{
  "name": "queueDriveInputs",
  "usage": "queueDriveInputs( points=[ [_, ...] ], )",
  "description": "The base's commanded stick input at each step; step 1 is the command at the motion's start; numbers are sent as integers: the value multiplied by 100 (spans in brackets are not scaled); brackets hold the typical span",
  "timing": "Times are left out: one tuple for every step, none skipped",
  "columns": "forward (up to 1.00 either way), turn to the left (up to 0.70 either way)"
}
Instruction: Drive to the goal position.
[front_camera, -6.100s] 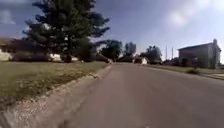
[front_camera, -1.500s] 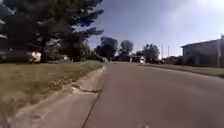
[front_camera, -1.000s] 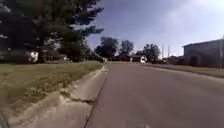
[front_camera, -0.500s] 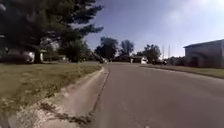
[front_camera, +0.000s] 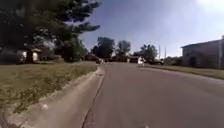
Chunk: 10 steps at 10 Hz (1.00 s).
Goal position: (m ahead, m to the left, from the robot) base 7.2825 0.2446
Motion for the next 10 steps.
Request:
queueDriveInputs(
  points=[
    [100, 0],
    [100, 0],
    [100, 0],
    [100, 0],
    [100, 0],
    [100, 0],
    [100, 0],
    [100, 0],
    [100, 0],
    [100, 0]
  ],
)
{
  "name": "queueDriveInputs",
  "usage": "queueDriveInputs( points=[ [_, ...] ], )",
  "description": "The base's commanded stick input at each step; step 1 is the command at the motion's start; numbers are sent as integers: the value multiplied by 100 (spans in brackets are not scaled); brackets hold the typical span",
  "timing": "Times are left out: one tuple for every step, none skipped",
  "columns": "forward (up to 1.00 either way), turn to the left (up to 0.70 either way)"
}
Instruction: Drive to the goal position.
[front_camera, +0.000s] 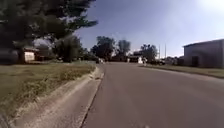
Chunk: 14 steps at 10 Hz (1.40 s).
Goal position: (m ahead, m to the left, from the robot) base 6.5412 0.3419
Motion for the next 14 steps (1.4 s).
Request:
queueDriveInputs(
  points=[
    [100, 0],
    [100, 0],
    [100, 0],
    [100, 0],
    [100, 0],
    [100, 0],
    [100, 0],
    [100, 0],
    [100, 0],
    [100, 0],
    [100, 0],
    [100, 0],
    [100, 0],
    [100, 0]
  ],
)
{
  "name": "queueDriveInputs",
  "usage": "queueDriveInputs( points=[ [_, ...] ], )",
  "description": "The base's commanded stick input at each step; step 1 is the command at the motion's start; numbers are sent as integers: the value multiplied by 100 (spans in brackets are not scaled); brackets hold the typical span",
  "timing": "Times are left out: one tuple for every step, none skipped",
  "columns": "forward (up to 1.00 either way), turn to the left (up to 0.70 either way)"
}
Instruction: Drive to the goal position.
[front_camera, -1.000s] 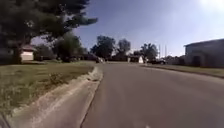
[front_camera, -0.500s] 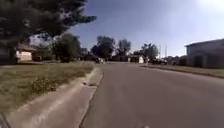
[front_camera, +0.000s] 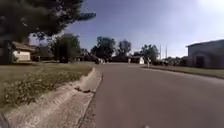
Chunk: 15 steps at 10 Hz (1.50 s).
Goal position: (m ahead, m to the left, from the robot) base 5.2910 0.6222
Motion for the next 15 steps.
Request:
queueDriveInputs(
  points=[
    [100, 0],
    [100, 0],
    [100, 0],
    [100, 0],
    [100, 0],
    [100, 0],
    [100, 0],
    [100, 0],
    [100, 0],
    [100, 0],
    [100, 0],
    [100, 0],
    [100, 0],
    [100, 0],
    [100, 0]
  ],
)
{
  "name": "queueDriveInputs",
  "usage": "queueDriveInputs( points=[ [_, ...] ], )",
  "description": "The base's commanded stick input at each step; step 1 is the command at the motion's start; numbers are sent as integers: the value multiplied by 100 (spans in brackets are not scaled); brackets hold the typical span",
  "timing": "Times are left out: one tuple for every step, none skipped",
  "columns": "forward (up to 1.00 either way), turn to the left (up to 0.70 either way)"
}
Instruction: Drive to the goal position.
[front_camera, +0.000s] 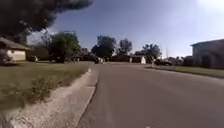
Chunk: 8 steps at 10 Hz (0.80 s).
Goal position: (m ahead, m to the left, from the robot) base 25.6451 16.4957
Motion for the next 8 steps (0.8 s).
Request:
queueDriveInputs(
  points=[
    [100, 0],
    [100, 0],
    [100, 0],
    [100, 0],
    [100, 0],
    [100, 0],
    [100, 0],
    [100, 0]
  ],
)
